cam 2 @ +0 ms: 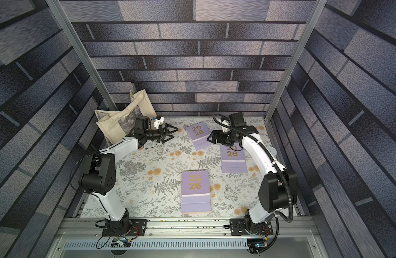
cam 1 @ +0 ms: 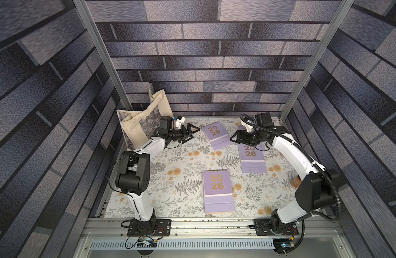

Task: Stack the calendars
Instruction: Place the calendar at the calendar, then pick up the calendar at the center of the board.

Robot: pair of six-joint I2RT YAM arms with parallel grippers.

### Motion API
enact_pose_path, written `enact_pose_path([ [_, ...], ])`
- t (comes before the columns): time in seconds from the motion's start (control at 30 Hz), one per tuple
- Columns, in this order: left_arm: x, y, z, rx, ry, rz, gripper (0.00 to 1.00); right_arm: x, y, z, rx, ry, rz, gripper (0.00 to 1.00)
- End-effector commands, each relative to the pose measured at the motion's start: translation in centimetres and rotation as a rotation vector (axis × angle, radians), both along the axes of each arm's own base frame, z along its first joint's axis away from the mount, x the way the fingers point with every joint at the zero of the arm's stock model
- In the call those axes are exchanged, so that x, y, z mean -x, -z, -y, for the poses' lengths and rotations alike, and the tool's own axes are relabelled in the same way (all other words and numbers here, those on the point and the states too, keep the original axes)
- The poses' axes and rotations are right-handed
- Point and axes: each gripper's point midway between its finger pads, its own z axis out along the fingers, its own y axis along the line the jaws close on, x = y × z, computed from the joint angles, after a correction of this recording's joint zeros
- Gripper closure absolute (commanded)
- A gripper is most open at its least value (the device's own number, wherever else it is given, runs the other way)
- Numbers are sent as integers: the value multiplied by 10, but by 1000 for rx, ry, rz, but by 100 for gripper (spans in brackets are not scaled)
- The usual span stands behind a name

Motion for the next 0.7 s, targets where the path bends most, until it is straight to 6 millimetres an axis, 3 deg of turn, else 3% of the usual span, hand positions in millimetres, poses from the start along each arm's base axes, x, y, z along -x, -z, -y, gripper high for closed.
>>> enact_pose_path([
  [0.0,-24,12,7,-75,-55,-9,0,-34,-1,6,25,5,10,11],
  [0.03,-31,15,11,-87,-54,-16,0,-48,-1,7,31,15,23,3],
  [0.07,-37,19,14,-100,-57,-20,0,-57,-1,7,36,21,32,0],
  [0.2,-60,34,25,-157,-92,-30,0,-103,9,7,66,49,65,0],
  [0.33,-79,63,39,-234,-151,-60,0,-137,47,4,84,61,35,0],
  [0.53,-99,95,46,-283,-231,-78,0,-173,90,-1,88,80,14,1],
  [0.67,-105,110,52,-289,-232,-103,0,-187,112,-3,87,87,13,1],
])
